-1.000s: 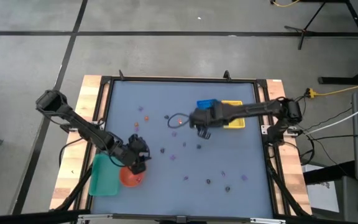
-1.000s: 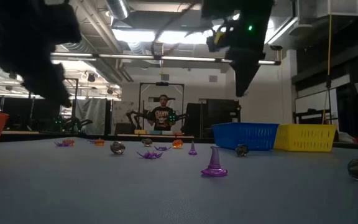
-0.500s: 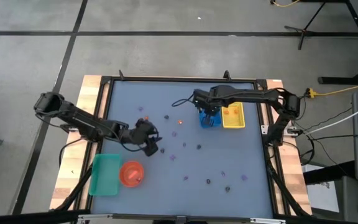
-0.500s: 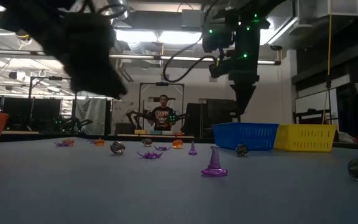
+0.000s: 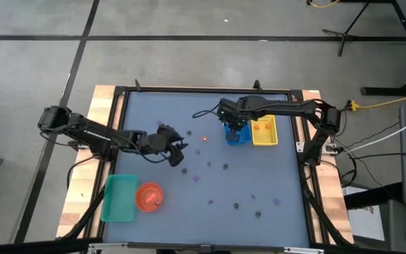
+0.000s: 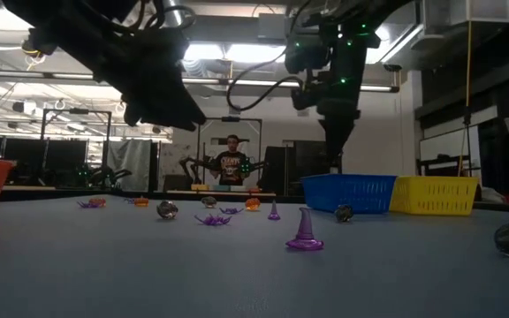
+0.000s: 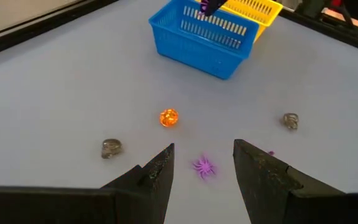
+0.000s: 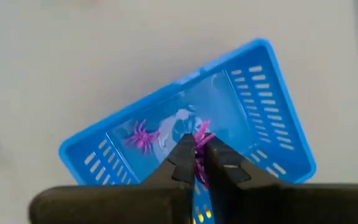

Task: Sort Halloween decoration
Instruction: Put the violet spider toy into the blue box

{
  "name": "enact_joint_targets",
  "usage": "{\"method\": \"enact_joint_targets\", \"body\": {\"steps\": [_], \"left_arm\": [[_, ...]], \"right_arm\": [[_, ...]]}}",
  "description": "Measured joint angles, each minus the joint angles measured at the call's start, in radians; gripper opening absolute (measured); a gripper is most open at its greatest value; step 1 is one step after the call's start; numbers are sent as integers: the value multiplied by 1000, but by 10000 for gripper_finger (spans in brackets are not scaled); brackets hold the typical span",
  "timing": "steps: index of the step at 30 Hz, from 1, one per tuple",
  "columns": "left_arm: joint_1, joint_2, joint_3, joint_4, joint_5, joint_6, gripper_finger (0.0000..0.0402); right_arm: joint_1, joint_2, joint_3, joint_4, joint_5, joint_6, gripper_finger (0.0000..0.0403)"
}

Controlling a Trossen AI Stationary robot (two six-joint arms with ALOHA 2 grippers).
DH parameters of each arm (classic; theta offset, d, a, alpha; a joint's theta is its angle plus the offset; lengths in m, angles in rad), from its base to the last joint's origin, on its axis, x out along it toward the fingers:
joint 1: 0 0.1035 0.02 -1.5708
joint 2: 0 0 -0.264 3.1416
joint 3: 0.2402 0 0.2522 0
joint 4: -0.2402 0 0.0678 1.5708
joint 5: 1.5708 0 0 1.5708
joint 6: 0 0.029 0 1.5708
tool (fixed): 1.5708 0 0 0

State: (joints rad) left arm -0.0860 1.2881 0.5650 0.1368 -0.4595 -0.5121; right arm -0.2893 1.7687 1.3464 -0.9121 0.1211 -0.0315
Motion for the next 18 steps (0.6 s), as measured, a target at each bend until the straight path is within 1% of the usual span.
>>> {"method": "enact_joint_targets", "body": {"steps": [5, 14, 18], "left_arm": [[20, 0, 0, 0, 1, 8, 150], [67, 0, 0, -1, 17, 104, 150], [83, 0, 0, -1, 19, 111, 150]], "right_arm": [[0, 0, 0, 3, 0, -26, 59], [0, 0, 0, 3, 0, -27, 130], [0, 0, 0, 3, 0, -27, 152]]}}
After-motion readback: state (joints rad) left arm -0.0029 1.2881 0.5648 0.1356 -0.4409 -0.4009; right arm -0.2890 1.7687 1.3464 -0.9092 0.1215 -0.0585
